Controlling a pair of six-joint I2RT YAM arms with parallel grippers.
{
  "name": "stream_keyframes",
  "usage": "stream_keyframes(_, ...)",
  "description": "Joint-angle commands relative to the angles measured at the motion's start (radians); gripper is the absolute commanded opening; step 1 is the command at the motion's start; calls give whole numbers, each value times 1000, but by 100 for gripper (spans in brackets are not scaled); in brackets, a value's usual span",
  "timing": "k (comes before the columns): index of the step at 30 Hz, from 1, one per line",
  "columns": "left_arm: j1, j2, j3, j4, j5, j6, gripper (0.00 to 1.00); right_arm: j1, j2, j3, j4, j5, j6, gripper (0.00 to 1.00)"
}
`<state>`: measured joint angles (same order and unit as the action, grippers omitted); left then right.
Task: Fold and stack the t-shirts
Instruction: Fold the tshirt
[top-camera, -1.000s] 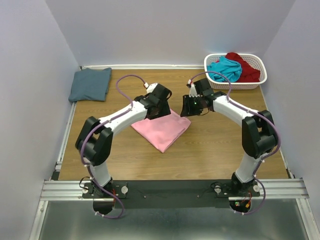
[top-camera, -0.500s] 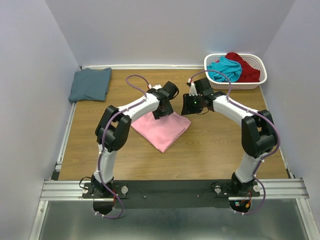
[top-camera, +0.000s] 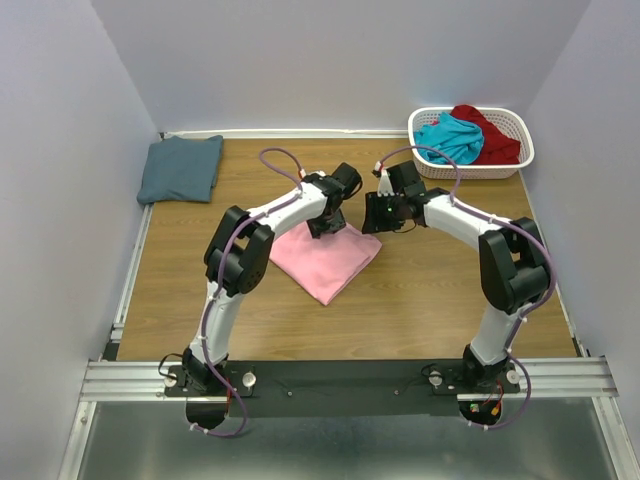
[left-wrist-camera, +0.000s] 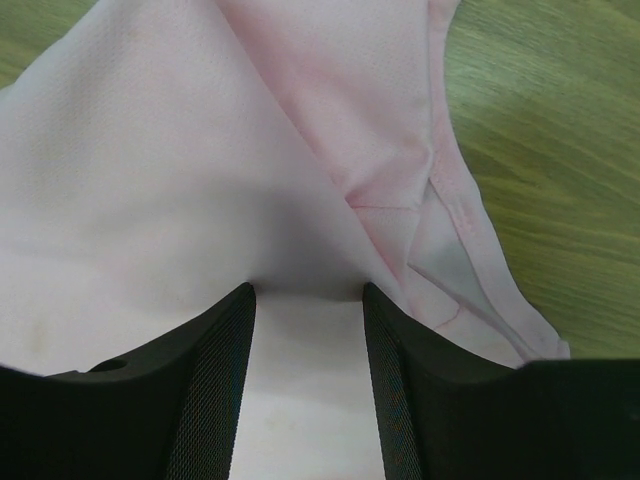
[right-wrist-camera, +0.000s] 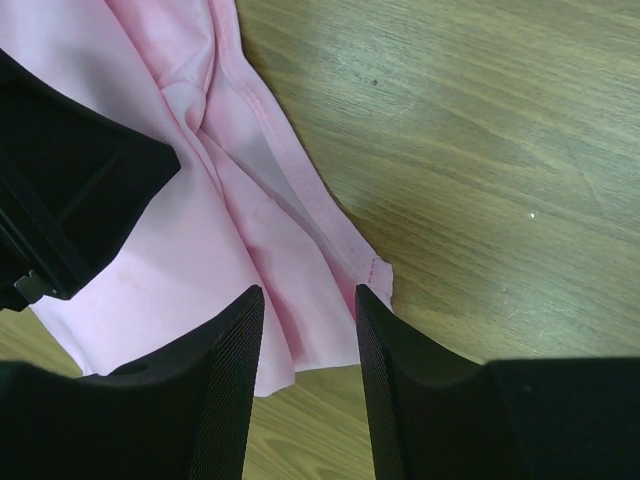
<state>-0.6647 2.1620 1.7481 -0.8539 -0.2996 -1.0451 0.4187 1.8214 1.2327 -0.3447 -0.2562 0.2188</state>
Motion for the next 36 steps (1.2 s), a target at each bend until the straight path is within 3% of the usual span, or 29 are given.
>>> stream_keyframes(1, 4, 27, 62, -43, -50, -21, 55, -1, 19, -27, 41, -21, -6, 50)
stream_keyframes(17, 5, 79, 113, -65, -36, -26, 52, -1, 19, -44, 62, -23, -2, 50)
stream_keyframes(25, 7, 90, 105, -65, -27, -15, 39, -1, 24, -42, 67, -21, -3, 50)
stream_keyframes(33, 7, 44, 60, -43, -38, -9, 33, -3, 36, 7, 67, -67, -15, 50)
stream_keyframes(36, 7, 45, 60, -43, -38, 0, 24, -3, 50, 36, 72, -110, -19, 50)
